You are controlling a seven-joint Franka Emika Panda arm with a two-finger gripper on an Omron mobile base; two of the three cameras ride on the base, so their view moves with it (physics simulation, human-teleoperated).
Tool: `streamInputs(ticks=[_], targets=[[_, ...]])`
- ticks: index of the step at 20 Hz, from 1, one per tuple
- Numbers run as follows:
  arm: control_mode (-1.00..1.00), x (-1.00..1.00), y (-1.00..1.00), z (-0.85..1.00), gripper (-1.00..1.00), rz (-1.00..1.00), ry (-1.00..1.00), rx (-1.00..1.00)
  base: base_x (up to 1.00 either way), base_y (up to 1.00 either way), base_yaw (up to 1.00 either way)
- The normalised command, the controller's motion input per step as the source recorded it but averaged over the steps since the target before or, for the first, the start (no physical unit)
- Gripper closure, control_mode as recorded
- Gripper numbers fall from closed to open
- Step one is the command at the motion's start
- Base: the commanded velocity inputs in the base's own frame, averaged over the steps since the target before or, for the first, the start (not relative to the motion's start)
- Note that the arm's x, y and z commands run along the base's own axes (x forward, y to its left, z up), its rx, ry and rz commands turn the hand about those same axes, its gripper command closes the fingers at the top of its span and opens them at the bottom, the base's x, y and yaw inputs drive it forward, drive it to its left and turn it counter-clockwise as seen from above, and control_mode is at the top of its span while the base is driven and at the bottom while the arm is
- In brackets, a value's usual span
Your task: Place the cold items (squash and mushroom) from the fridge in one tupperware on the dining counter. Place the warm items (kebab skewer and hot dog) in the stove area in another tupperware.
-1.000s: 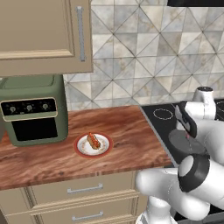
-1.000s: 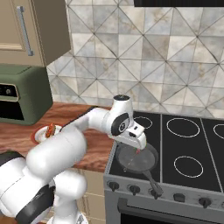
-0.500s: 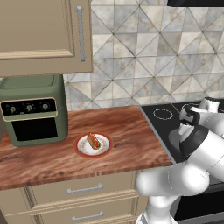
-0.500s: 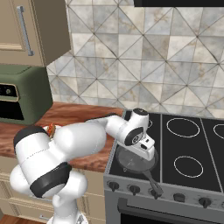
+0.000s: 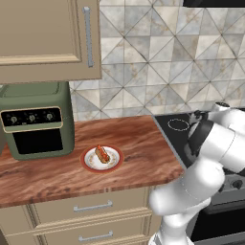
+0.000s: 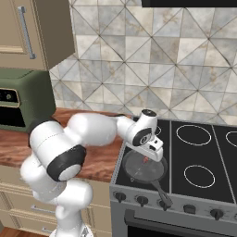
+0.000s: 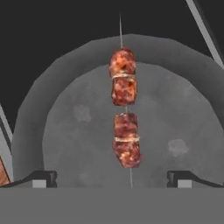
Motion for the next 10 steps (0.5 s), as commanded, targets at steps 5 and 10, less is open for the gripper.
streamInputs(ticks=[5, 10], targets=[[-1.00, 0.40, -0.21, -0.60, -1.00, 0.00, 0.00, 0.00, 0.00, 0.00, 0.00], [-1.00, 0.34, -0.24, -0.44, -1.00, 0.00, 0.00, 0.00, 0.00, 0.00, 0.00]])
